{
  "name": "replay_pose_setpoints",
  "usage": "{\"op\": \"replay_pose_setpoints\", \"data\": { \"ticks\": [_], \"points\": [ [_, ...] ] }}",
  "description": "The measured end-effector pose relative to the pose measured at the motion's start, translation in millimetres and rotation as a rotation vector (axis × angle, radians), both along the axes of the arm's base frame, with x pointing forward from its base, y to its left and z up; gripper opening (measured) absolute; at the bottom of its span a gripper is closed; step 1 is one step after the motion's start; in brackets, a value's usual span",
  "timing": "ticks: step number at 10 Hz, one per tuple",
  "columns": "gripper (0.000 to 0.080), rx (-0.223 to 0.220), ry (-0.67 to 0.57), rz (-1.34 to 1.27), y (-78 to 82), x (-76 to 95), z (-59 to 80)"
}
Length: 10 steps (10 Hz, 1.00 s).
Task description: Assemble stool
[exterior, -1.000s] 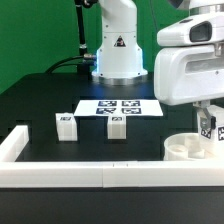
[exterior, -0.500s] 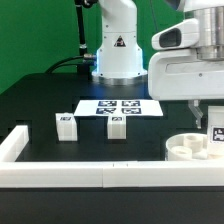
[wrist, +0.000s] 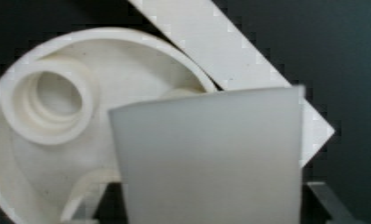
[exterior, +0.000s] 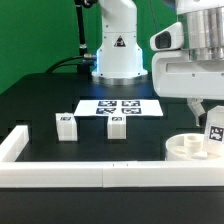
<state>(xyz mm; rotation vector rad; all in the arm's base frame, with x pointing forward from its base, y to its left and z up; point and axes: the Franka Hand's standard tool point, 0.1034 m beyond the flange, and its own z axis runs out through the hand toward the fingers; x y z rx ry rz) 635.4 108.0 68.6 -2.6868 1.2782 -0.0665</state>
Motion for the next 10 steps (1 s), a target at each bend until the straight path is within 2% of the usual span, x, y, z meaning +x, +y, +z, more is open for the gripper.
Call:
{"op": "replay_pose_setpoints", "data": {
  "ticks": [2, 7, 10],
  "points": [
    [0.0341, 0.035, 0.035, -0.262, 0.4, -1.4, -0.1],
    [0.0341, 0.244, 0.126, -0.968, 1.5, 2.0, -2.5],
    [0.0341, 0.276, 0.148, -1.121, 2.2, 1.8, -2.5]
  ]
}}
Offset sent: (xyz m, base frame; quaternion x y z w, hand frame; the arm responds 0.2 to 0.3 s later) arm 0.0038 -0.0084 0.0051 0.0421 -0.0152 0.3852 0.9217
